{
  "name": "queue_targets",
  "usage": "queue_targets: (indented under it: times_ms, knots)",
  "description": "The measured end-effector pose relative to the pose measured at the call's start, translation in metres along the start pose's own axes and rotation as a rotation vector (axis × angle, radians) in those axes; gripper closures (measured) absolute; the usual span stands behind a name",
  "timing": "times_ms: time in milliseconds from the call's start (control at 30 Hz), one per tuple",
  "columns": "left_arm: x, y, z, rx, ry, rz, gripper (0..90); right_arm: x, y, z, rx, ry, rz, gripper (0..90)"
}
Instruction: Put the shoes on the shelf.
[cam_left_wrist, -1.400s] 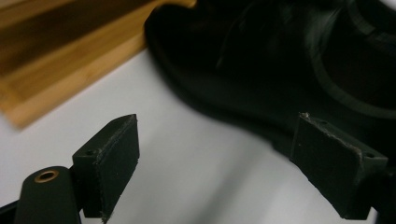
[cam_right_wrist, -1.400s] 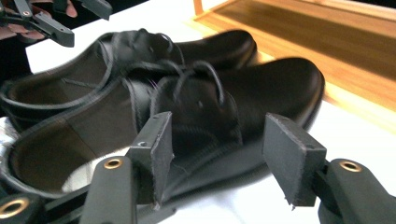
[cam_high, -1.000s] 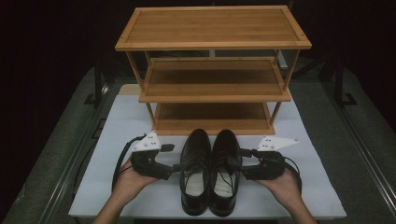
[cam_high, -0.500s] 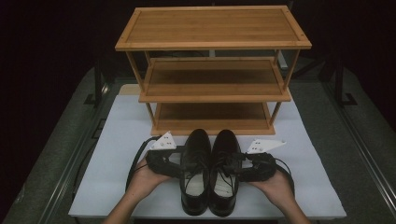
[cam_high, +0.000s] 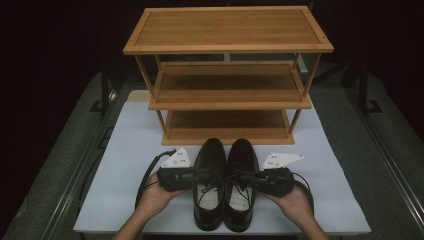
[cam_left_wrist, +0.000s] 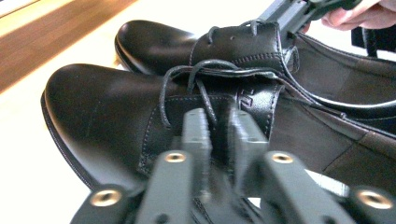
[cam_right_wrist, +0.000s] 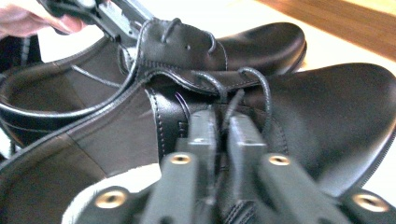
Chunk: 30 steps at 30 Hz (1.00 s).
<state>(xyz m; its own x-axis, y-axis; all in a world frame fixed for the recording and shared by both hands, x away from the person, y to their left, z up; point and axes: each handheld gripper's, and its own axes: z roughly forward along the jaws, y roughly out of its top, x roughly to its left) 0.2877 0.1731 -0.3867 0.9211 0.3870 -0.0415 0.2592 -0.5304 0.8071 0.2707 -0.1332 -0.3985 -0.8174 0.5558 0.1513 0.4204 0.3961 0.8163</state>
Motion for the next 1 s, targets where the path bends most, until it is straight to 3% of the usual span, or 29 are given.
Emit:
queue_targets:
  times_ms: [133, 233, 300, 467, 767, 1000]
  knots:
    - [-0.003, 0.001, 0.0, 0.007, 0.025, 0.026, 86.9, 0.0, -0.001, 0.0, -0.006, 0.0, -0.003, 86.1]
    - [-0.004, 0.001, -0.003, -0.008, 0.047, 0.012, 87.1, 0.0, 0.0, -0.002, -0.016, -0.013, -0.006, 86.3]
    - [-0.003, 0.003, -0.008, -0.025, 0.093, -0.003, 87.2, 0.0, 0.001, -0.007, -0.031, -0.032, -0.004, 86.5]
    - [-0.002, 0.007, -0.014, -0.027, 0.147, -0.001, 87.5, -0.002, 0.005, -0.011, -0.039, -0.075, -0.015, 86.8]
    - [0.014, 0.017, -0.029, -0.072, 0.194, -0.033, 87.7, -0.021, 0.016, -0.027, -0.073, -0.108, 0.004, 86.9]
    - [0.034, 0.036, -0.031, -0.103, 0.23, -0.036, 87.6, -0.044, 0.039, -0.034, -0.111, -0.145, -0.02, 86.8]
